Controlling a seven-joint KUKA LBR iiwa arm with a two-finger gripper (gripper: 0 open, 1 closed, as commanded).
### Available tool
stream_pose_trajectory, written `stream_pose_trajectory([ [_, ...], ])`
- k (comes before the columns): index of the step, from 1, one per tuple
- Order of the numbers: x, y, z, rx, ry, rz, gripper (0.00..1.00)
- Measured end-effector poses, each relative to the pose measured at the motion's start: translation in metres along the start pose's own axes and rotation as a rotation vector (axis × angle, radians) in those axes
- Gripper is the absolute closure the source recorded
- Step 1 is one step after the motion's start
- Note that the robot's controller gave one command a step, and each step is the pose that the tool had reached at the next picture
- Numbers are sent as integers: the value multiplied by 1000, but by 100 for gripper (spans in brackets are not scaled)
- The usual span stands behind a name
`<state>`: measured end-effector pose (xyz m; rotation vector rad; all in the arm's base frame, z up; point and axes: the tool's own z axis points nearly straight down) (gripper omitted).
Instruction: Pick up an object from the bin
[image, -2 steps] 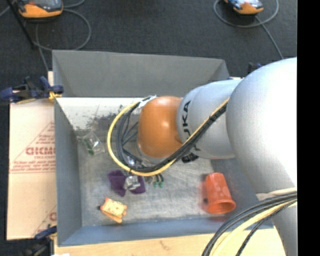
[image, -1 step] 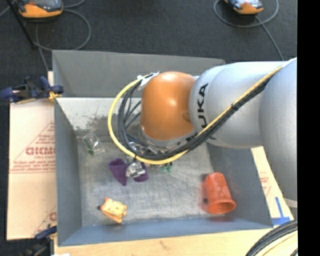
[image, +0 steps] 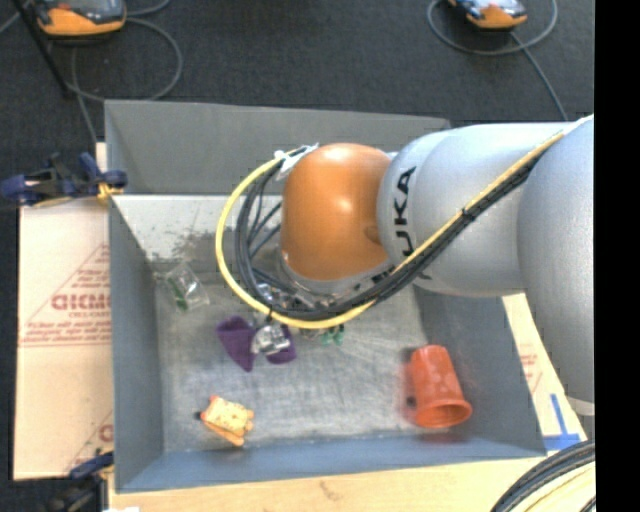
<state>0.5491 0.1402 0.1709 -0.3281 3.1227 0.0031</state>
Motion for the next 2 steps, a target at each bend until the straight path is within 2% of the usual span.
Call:
stream_pose_trajectory([
  [1,0,0,0,0,0,1,100],
  [2,-1,-1,-98,2,-2,5,100],
])
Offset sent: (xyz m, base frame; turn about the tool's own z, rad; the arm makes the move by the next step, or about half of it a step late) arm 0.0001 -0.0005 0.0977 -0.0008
